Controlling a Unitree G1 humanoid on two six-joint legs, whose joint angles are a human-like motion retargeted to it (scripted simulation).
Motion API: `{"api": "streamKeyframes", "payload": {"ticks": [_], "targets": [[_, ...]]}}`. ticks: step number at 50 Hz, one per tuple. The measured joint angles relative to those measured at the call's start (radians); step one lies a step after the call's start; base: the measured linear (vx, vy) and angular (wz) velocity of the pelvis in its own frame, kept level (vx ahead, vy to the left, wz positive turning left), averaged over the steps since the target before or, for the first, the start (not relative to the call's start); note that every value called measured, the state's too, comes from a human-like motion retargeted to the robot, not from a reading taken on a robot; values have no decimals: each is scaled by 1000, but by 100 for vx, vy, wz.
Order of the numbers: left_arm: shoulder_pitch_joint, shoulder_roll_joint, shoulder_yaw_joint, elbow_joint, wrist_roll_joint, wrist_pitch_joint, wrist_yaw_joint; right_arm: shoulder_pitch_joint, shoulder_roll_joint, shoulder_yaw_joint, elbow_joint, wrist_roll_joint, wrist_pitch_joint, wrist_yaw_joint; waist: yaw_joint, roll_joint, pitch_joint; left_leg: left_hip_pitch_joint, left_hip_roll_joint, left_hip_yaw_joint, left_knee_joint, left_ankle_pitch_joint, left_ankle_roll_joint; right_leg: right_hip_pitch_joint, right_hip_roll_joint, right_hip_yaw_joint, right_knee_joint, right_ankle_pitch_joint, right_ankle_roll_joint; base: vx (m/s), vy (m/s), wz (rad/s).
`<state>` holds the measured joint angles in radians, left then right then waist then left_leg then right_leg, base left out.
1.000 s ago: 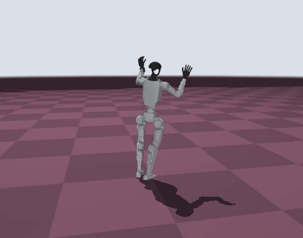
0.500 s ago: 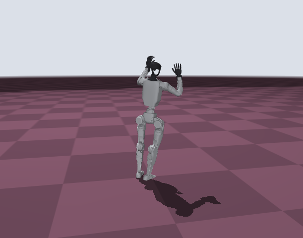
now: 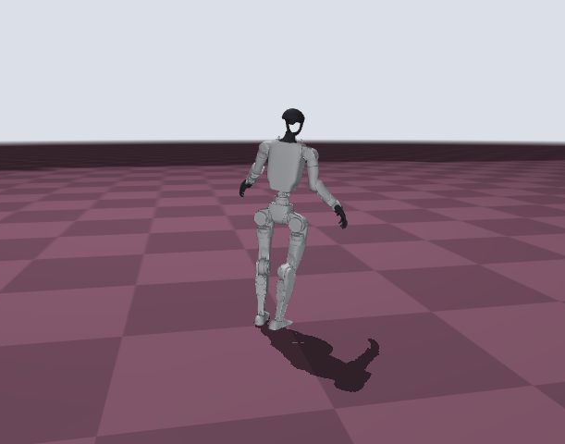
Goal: Upper body actions
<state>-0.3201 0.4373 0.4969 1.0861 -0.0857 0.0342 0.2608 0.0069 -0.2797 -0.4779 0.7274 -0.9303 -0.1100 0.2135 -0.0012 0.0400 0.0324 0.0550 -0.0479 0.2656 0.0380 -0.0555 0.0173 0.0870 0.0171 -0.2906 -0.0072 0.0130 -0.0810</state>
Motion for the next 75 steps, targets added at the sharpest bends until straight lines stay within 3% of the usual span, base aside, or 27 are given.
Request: {"api": "streamKeyframes", "payload": {"ticks": [2,4,7,10,20,23,24,28,33,40,47,52,55,57,63,68,71,75], "targets": [[31,-54,13,114,-4,59,-65,42,42,0,139,-43,109,157,8,-3,10,1,-1,-1,-1,1,-1,1,-2,-1,-1,0,0,0,0,0],[66,-99,12,238,8,130,-157,67,63,6,303,-66,140,210,10,-1,16,1,-1,-1,-1,1,-1,1,-1,-1,-1,0,0,0,0,0],[118,-152,-24,421,55,246,-290,81,79,18,572,-72,178,101,4,10,14,-3,3,3,-1,-1,-1,-5,3,3,0,0,0,0,0,0],[179,-215,-85,528,104,298,-394,100,101,62,757,6,263,-10,-10,22,16,-6,8,8,-1,-3,-1,-9,7,9,0,1,0,0,0,0],[409,-452,-289,533,-67,190,-413,154,200,69,820,380,307,18,-70,16,24,6,9,8,-2,-5,2,-27,8,7,15,13,-4,4,-2,13],[425,-480,-366,533,-8,210,-467,124,181,64,789,327,360,21,-329,20,23,25,-32,-241,-12,-4,13,-18,-37,-238,10,13,16,-2,-1,332],[426,-485,-373,528,14,218,-453,115,172,81,775,288,365,21,-343,17,23,25,-33,-246,-14,-3,9,-9,-37,-242,5,8,16,-6,4,82],[408,-474,-378,499,67,217,-352,76,138,91,701,144,316,-11,-194,26,36,13,3,-77,1,-13,-4,-6,-11,-73,6,3,13,-7,4,-208],[392,-420,-436,474,173,219,-396,0,116,-76,661,396,229,-80,-104,23,25,-30,21,0,24,-4,-6,-33,-4,3,9,15,7,-4,1,-73],[366,-406,-419,477,220,204,-407,-196,-67,-405,559,921,329,-28,-94,4,14,-39,13,-10,19,-5,-4,-48,-11,-6,12,15,12,-2,0,10],[356,-398,-392,478,171,188,-414,-430,-464,-437,342,902,379,62,-72,-23,-1,-47,-9,-21,14,3,10,-38,-18,-20,6,7,14,0,-4,7],[328,-366,-414,499,167,188,-417,-729,-705,-282,154,1081,391,-193,-45,-41,-6,-52,-10,-31,18,-1,5,-39,-22,-29,3,4,16,-3,-14,10],[306,-335,-438,505,175,188,-417,-856,-812,-92,-40,1164,315,-363,-32,-70,0,-57,-14,-41,21,2,0,-36,-31,-39,1,2,17,-4,-19,19],[291,-326,-445,509,187,186,-413,-909,-890,34,-188,1051,286,-454,-27,-84,5,-55,-17,-51,18,3,-2,-33,-36,-49,0,0,19,-4,-15,26],[294,-338,-426,505,152,181,-384,-1019,-1100,355,-668,468,321,-764,-59,-97,-9,-37,-25,-87,-7,0,9,-31,-24,-86,1,-11,18,2,-7,28],[310,-339,-436,478,167,166,-328,-1140,-1230,600,-935,121,232,-1131,-64,-115,-18,-31,-14,-93,-7,-7,3,-30,-17,-91,7,-18,19,0,0,0],[311,-349,-439,470,193,168,-324,-1198,-1265,678,-992,32,215,-1212,-66,-107,-27,-31,-12,-95,-9,-9,3,-31,-13,-93,9,-23,19,0,0,0],[308,-390,-413,479,191,171,-322,-1211,-1216,641,-863,134,185,-1297,-89,-71,-42,-42,-11,-100,-7,-11,4,-37,-10,-98,8,-27,21,1,4,6]]}}
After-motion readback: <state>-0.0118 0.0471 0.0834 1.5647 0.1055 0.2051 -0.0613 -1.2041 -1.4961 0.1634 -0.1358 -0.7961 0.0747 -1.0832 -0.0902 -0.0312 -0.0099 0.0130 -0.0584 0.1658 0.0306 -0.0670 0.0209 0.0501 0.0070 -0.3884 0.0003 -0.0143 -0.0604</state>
